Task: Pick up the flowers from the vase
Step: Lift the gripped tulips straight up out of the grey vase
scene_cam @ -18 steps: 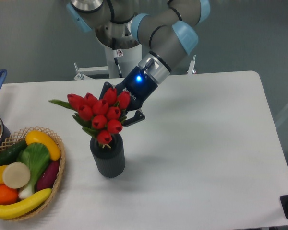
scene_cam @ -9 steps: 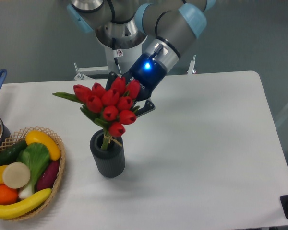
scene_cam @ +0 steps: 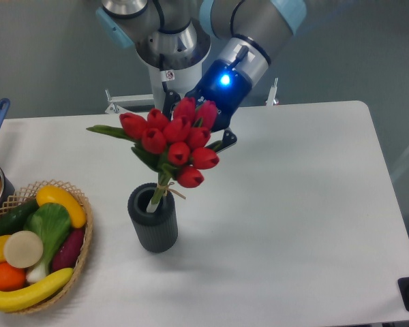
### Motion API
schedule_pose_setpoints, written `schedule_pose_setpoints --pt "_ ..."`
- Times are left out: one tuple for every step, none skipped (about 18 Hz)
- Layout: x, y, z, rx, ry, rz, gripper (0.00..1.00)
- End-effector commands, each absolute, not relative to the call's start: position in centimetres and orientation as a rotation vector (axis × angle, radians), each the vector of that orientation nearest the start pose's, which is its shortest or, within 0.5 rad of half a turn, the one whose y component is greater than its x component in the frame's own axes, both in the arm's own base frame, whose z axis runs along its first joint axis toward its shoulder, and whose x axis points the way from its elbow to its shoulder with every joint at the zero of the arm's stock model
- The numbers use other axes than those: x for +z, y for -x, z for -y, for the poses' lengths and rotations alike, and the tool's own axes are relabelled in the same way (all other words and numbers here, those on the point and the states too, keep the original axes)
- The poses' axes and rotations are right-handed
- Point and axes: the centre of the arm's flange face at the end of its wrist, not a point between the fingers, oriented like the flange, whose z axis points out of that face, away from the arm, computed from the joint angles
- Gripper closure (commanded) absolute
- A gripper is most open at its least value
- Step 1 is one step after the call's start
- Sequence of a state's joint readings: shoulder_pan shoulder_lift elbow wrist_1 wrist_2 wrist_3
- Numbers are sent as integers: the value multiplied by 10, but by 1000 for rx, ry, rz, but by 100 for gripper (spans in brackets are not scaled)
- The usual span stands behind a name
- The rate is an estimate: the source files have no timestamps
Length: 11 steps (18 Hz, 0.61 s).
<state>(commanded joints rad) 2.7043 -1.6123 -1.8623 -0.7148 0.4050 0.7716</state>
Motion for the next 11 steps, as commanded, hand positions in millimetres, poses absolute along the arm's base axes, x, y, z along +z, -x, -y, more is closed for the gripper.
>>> schedule_pose_setpoints --pt "477 355 -410 -306 1928 16 61" --pt "479 355 -408 -301 1926 18 61" --pt "480 356 -407 -296 1925 19 61" --pt "481 361 -402 -287 1923 30 61" --pt "483 364 -399 -278 1920 37 61" --pt "486 366 -397 -273 1918 42 61" --pt "490 369 -396 -266 1915 43 61" --pt "494 371 -396 -260 1911 41 61" --pt "496 372 -395 -265 1907 50 61" --pt "499 374 -393 -266 1904 61 61" --pt "503 375 -394 -266 1901 64 61"
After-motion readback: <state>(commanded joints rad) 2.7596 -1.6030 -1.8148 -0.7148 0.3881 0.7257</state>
